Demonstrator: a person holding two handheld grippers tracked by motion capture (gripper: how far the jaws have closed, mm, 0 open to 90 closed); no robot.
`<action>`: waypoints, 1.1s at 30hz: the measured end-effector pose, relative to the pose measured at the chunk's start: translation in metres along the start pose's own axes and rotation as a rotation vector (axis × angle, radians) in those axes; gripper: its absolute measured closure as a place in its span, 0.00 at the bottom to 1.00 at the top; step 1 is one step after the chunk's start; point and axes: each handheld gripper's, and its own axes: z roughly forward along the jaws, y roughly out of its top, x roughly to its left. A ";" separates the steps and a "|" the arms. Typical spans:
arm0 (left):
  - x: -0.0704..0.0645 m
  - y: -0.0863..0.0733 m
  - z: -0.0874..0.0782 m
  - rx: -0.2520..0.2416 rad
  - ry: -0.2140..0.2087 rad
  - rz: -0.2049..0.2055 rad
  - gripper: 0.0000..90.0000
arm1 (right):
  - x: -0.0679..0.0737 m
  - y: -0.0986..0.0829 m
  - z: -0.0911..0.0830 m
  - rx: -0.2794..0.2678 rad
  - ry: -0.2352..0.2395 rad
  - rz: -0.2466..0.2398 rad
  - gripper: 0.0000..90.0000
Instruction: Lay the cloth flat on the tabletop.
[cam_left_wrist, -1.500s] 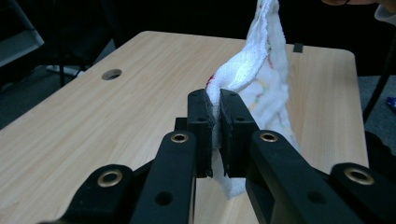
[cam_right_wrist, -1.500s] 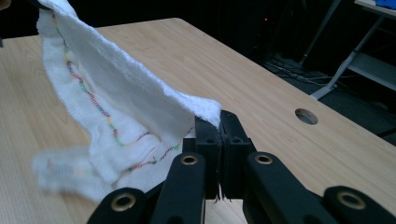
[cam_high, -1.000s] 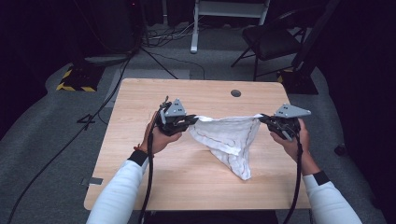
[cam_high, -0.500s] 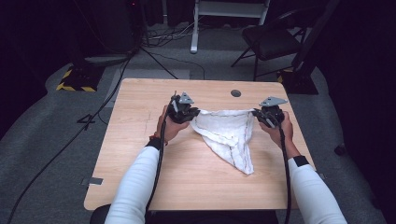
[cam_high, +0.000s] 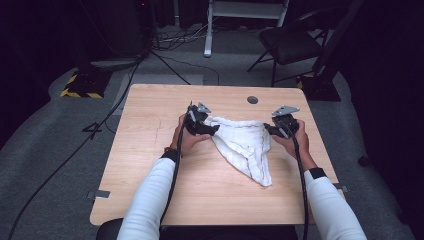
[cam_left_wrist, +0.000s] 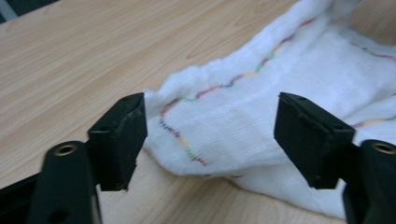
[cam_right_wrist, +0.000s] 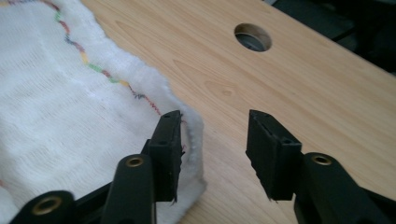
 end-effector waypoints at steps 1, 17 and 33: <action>-0.003 0.001 -0.001 -0.001 -0.011 0.017 0.26 | 0.000 -0.002 -0.002 -0.002 -0.008 -0.003 0.56; -0.096 0.001 0.021 0.032 -0.265 0.244 0.30 | 0.045 -0.056 -0.043 -0.001 0.247 -0.038 0.48; -0.097 -0.010 0.042 0.110 -0.260 0.316 0.83 | 0.069 -0.083 -0.054 0.040 0.302 -0.106 0.43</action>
